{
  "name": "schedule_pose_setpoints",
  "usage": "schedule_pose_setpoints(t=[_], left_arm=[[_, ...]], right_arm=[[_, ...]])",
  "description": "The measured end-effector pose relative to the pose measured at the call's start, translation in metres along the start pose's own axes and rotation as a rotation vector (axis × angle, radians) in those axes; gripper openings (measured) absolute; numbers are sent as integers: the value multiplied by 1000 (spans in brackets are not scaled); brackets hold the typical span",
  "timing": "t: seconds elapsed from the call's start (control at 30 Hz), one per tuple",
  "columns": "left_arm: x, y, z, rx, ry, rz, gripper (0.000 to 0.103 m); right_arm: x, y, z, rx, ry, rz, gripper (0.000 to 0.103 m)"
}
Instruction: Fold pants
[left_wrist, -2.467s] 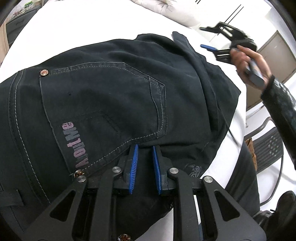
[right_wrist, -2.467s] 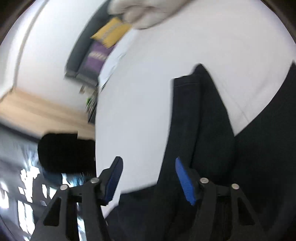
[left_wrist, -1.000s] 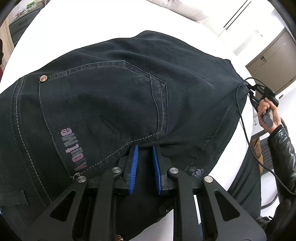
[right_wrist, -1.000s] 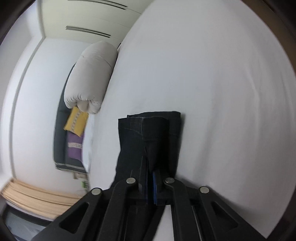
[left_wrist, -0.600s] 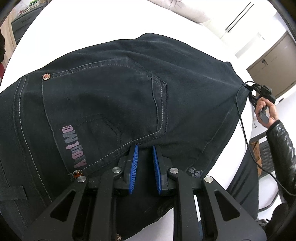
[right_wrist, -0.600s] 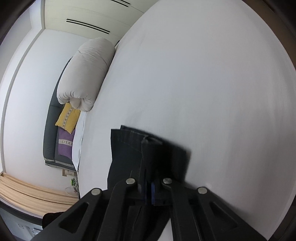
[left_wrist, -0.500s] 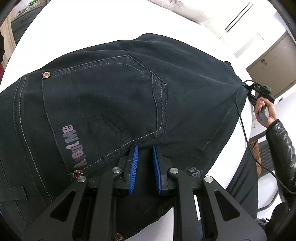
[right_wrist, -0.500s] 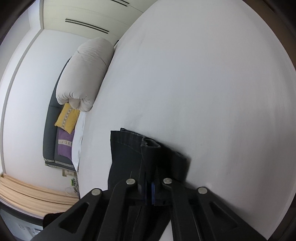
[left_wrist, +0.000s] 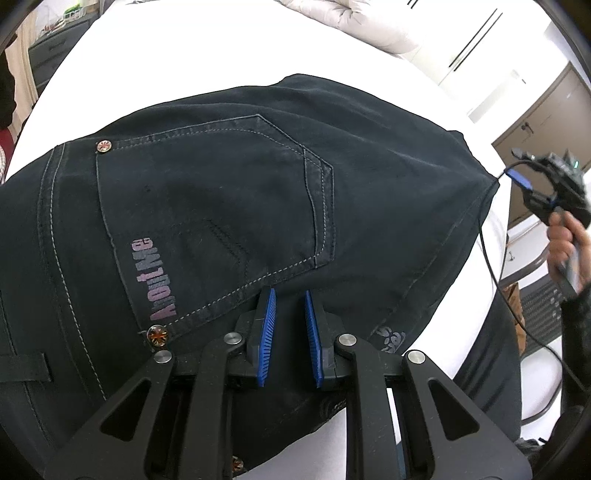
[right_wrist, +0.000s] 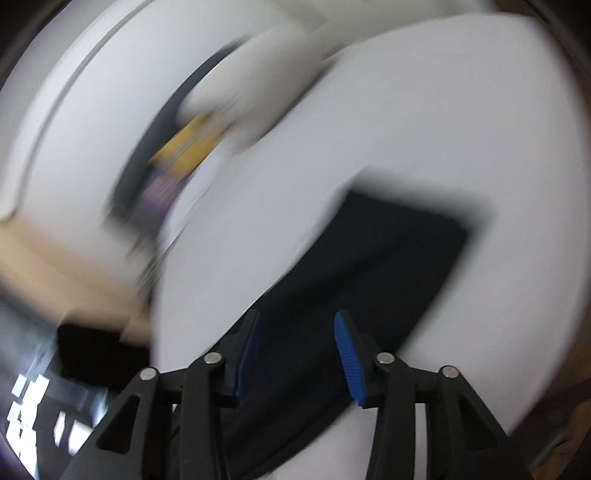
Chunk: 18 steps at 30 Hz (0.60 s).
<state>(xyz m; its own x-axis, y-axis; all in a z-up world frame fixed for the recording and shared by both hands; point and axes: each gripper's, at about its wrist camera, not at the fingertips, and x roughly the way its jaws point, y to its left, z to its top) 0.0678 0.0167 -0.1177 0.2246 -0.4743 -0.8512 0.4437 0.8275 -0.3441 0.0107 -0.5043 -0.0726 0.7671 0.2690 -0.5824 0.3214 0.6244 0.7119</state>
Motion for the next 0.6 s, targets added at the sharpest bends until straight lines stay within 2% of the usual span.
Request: schedule_pose_setpoints(t=[0.07, 0.13, 0.23, 0.27, 0.3, 0.33, 0.37, 0.47, 0.6], left_arm=[[-1, -5, 1, 6, 4, 14, 17], [0, -12, 1, 27, 11, 40, 17], [-1, -17, 1, 43, 15, 67, 17], [-1, -17, 1, 41, 14, 68, 17], [-1, -17, 0, 38, 14, 67, 17], [-2, -16, 0, 37, 14, 67, 17], [-2, -17, 0, 38, 14, 68, 17], [-2, -19, 1, 43, 17, 76, 17], [-4, -25, 1, 53, 16, 94, 17]], right_arm=[[45, 41, -29, -56, 145, 72, 43], [82, 61, -48, -71, 254, 102, 40], [127, 73, -75, -110, 391, 25, 38], [140, 70, -83, -122, 443, -26, 32], [145, 66, -86, -121, 459, -56, 25], [145, 60, -88, -117, 465, -86, 5], [142, 56, -89, -116, 469, -104, 0], [130, 47, -90, -108, 488, -110, 0], [117, 43, -96, -139, 481, -164, 0]])
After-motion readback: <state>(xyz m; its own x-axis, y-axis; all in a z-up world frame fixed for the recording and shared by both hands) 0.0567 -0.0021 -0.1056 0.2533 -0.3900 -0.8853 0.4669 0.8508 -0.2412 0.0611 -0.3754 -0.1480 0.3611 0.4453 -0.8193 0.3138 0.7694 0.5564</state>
